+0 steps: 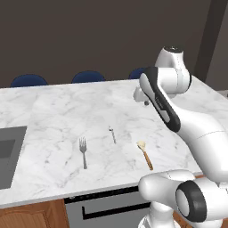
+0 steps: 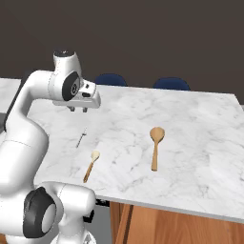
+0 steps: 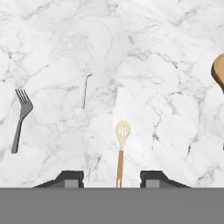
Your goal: Organize the utensils by type. Pick up the wooden spoons from the counter and place them in the open cabinet. Then pick up the metallic utensils from the counter and place them in the open drawer.
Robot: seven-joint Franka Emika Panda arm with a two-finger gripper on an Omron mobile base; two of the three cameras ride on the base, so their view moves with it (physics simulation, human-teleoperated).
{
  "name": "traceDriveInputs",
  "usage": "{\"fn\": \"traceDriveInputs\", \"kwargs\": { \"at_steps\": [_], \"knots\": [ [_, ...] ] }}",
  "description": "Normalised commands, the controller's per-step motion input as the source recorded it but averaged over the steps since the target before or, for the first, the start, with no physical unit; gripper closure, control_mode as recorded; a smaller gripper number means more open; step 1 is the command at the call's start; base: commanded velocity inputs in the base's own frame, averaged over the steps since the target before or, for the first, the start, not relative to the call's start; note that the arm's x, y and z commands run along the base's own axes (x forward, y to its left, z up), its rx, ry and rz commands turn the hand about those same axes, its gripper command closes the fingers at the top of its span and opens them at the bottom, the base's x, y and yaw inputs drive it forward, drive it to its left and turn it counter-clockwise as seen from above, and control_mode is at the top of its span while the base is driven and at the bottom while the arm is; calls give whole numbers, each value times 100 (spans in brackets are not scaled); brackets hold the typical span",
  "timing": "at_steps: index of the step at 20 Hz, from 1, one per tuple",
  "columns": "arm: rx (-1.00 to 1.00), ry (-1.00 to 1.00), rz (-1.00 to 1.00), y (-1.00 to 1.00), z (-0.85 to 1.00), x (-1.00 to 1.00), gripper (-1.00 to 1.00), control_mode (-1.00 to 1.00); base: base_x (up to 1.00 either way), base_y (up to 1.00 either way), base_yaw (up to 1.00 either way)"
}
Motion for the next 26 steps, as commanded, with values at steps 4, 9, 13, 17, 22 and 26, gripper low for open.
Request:
{"fn": "traceDriveInputs", "kwargs": {
  "at_steps": [4, 9, 13, 17, 22, 26],
  "knots": [
    [0, 0, 0, -4, -3, -1, -100, -100, 0, 0, 0],
    [0, 6, -3, -34, -14, -6, -100, -100, 0, 0, 0],
    [0, 7, -12, -65, -24, 0, -100, -100, 0, 0, 0],
    [0, 9, -14, -85, -26, 0, -100, -100, 0, 0, 0],
    [-7, 1, -4, -73, -46, 3, -100, -100, 0, 0, 0],
    [-3, 1, 0, -66, -38, 13, -100, -100, 0, 0, 0]
  ]
}}
